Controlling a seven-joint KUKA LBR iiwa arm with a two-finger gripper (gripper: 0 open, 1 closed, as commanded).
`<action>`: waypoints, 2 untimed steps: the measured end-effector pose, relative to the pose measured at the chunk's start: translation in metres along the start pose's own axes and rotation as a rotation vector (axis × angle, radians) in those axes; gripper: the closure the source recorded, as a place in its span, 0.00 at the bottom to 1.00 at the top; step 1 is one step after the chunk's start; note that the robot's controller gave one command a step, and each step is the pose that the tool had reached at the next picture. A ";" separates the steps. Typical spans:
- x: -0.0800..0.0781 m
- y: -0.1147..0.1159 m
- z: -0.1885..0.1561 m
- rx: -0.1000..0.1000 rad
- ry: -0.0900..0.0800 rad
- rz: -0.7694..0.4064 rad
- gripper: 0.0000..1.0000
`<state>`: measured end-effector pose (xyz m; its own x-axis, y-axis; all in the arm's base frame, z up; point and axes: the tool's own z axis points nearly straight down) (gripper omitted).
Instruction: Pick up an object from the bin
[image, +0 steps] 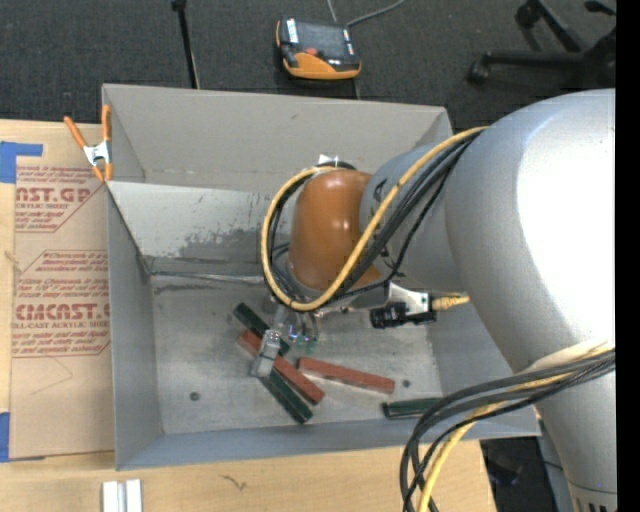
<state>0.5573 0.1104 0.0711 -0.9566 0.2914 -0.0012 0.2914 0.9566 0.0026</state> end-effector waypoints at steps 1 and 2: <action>-0.003 0.006 -0.001 0.000 -0.007 -0.017 1.00; -0.003 0.008 -0.002 0.001 -0.007 -0.020 1.00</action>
Offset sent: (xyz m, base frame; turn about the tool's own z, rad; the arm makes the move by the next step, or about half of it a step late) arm 0.0000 0.0000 0.0000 0.0000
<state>0.5620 0.1172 0.0728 -0.9622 0.2724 -0.0082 0.2724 0.9622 0.0018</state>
